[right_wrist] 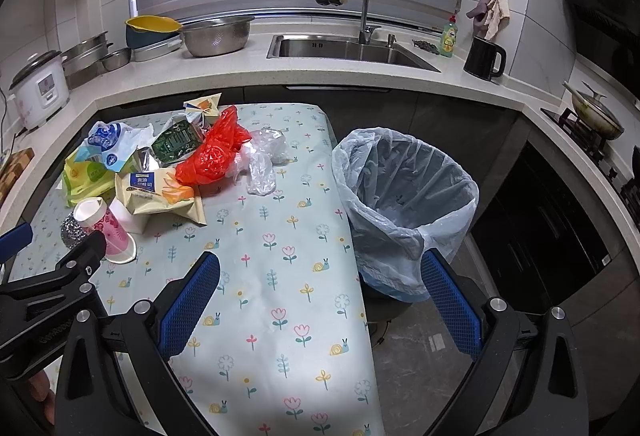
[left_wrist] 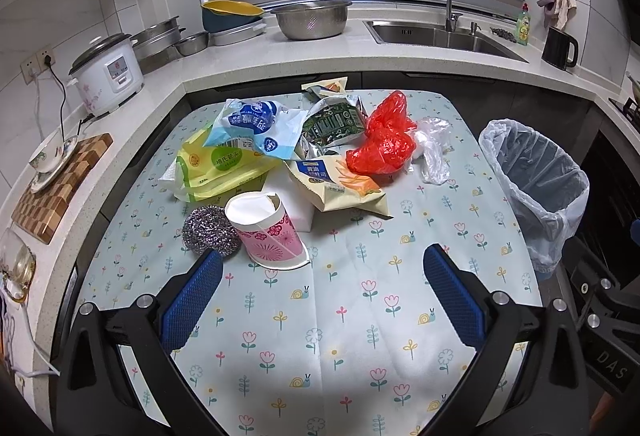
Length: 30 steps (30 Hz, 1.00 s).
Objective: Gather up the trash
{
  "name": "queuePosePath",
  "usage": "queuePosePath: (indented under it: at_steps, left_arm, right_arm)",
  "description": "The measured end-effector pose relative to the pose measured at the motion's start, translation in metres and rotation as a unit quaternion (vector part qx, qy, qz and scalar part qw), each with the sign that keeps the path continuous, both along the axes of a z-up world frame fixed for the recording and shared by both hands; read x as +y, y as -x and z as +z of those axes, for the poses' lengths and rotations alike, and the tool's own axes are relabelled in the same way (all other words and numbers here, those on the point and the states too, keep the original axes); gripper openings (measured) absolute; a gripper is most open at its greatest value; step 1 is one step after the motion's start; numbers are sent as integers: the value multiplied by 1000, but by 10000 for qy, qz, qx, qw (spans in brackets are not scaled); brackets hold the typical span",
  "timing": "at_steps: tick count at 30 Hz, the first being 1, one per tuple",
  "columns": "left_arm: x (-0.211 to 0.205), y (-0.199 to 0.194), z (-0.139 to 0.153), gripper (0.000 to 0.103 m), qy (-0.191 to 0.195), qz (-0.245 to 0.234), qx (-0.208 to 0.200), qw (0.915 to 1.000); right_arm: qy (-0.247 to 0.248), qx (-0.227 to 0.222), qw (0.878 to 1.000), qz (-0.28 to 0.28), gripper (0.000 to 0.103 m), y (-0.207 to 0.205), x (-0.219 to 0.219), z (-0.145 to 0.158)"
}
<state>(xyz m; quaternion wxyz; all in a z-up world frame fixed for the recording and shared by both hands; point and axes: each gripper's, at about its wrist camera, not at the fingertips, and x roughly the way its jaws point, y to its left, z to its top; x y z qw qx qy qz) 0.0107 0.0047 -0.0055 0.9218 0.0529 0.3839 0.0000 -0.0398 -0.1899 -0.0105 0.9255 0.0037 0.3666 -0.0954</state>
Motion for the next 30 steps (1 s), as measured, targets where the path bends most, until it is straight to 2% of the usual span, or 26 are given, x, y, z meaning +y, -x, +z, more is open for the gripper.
queuePosePath:
  at_steps: [30]
  left_arm:
    - [2,-1,-1,96,56,-72,124,9999]
  right_arm:
    - [23,-3,10000,13,96,-1,2,-1]
